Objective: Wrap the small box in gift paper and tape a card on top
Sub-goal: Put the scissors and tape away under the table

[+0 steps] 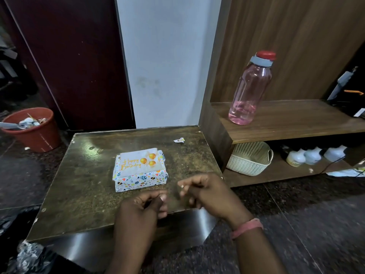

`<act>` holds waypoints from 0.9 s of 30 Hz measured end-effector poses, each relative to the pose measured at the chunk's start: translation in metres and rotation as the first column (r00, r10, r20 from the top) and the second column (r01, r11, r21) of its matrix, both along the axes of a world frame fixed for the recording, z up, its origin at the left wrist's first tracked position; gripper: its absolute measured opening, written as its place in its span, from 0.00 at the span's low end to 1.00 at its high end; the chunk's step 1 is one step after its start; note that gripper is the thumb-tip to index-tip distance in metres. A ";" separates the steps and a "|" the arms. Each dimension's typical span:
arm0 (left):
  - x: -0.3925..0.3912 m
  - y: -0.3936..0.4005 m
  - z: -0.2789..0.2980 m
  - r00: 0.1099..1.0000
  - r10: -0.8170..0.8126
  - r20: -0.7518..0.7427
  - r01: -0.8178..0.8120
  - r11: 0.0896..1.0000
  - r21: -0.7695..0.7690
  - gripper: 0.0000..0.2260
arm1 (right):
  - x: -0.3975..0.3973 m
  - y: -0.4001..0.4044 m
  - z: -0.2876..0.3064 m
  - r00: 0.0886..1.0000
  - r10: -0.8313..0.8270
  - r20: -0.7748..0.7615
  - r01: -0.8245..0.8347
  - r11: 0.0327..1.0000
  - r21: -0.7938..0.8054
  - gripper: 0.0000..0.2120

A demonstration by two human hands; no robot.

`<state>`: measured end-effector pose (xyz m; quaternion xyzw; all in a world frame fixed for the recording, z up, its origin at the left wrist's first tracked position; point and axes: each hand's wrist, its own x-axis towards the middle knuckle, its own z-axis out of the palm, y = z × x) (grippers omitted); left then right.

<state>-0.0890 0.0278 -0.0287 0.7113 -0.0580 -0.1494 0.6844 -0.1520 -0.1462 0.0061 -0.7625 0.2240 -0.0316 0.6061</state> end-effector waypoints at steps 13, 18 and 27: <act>-0.006 -0.008 0.000 0.996 -0.091 -0.026 0.090 0.995 -0.036 0.07 | -0.005 -0.040 -0.030 0.905 -0.386 0.178 0.415 0.708 -0.571 0.09; -0.007 -0.005 0.006 0.996 -0.086 -0.013 0.085 0.995 -0.045 0.07 | 0.002 -0.034 -0.035 0.907 -0.357 0.223 0.405 0.595 -0.694 0.05; -0.007 -0.005 0.006 0.996 -0.082 -0.046 0.081 0.996 -0.021 0.08 | 0.004 -0.032 -0.019 0.953 -0.302 -0.039 0.176 0.652 -0.737 0.10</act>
